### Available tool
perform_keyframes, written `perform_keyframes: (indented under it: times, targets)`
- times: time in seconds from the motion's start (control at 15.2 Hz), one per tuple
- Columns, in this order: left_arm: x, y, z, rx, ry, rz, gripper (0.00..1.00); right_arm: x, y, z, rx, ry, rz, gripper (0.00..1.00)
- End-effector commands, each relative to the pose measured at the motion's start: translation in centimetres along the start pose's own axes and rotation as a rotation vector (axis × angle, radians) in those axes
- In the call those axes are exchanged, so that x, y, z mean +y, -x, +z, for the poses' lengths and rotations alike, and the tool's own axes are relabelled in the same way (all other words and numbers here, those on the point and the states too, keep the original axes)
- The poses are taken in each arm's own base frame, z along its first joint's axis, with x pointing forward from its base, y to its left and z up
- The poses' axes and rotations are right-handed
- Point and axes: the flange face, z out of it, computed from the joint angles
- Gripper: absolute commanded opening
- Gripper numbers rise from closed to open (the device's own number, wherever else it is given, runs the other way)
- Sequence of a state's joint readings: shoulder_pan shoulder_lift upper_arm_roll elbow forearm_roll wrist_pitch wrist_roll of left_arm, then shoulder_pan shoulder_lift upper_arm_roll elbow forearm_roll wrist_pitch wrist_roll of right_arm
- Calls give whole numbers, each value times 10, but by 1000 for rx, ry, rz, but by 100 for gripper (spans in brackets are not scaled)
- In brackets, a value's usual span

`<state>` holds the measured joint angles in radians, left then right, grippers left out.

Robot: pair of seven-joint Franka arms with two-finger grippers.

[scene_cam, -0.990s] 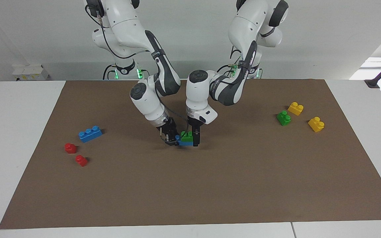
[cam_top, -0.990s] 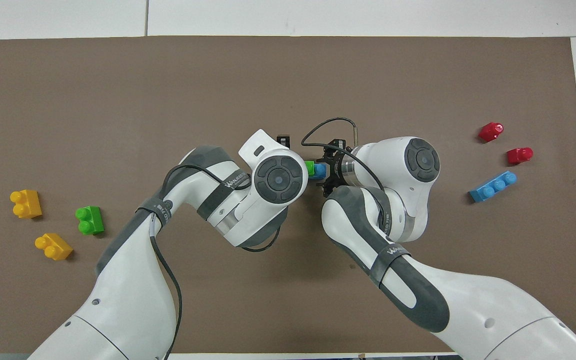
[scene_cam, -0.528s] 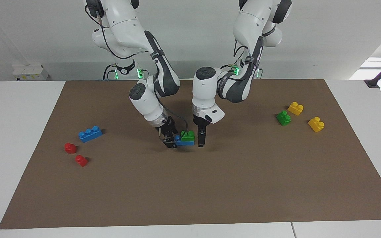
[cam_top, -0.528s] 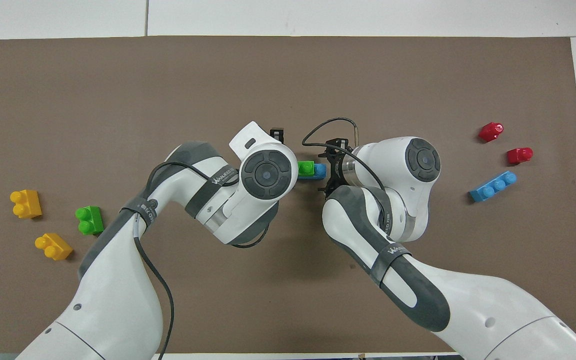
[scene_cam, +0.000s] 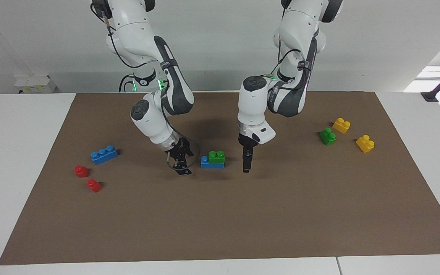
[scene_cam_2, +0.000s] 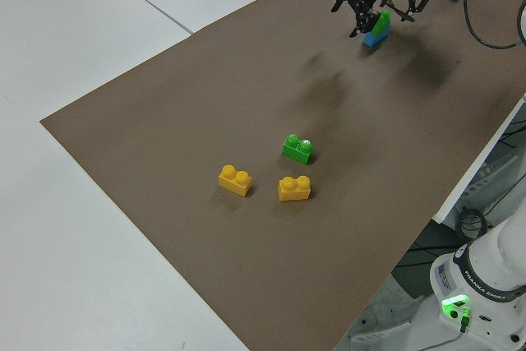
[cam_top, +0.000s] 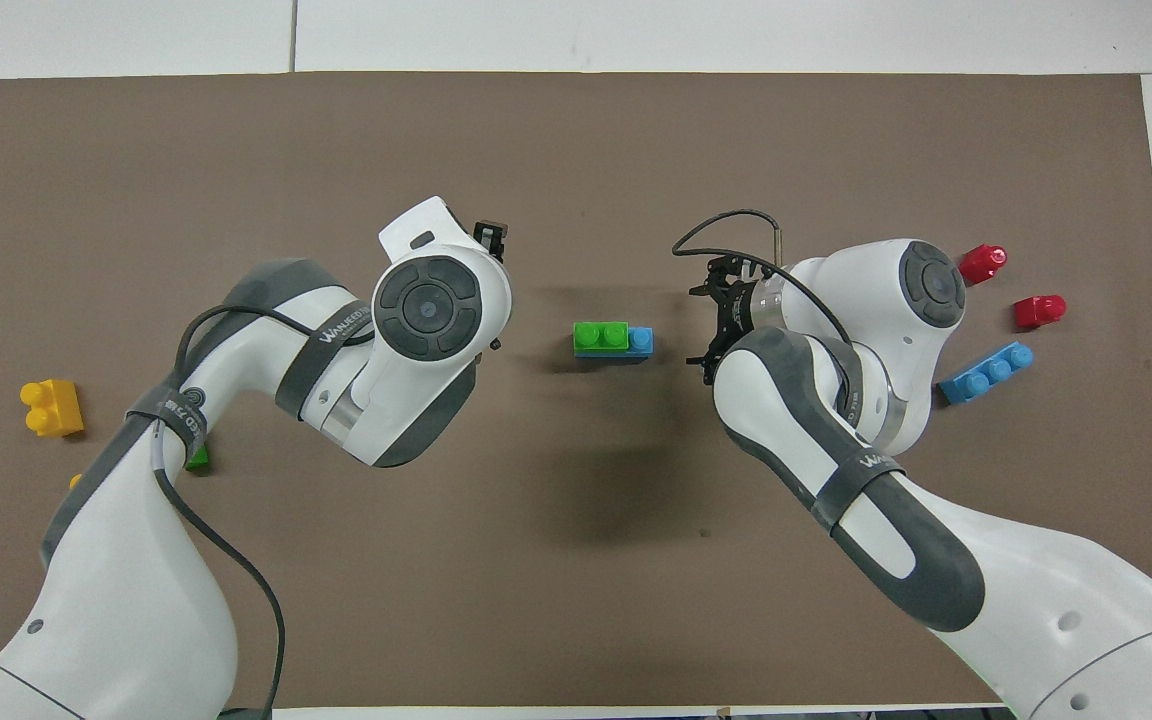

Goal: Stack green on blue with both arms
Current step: 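Open both grippers and draw them back from the stacked bricks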

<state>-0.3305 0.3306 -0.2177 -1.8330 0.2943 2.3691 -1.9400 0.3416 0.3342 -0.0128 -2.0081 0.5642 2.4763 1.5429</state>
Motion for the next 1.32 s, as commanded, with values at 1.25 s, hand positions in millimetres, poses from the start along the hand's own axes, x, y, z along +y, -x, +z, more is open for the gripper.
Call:
perform_keyframes:
  times: [1.25]
  targets:
    - [-27, -240, -84, 24, -161, 487, 100, -11, -28, -239, 270, 74, -1135, 95]
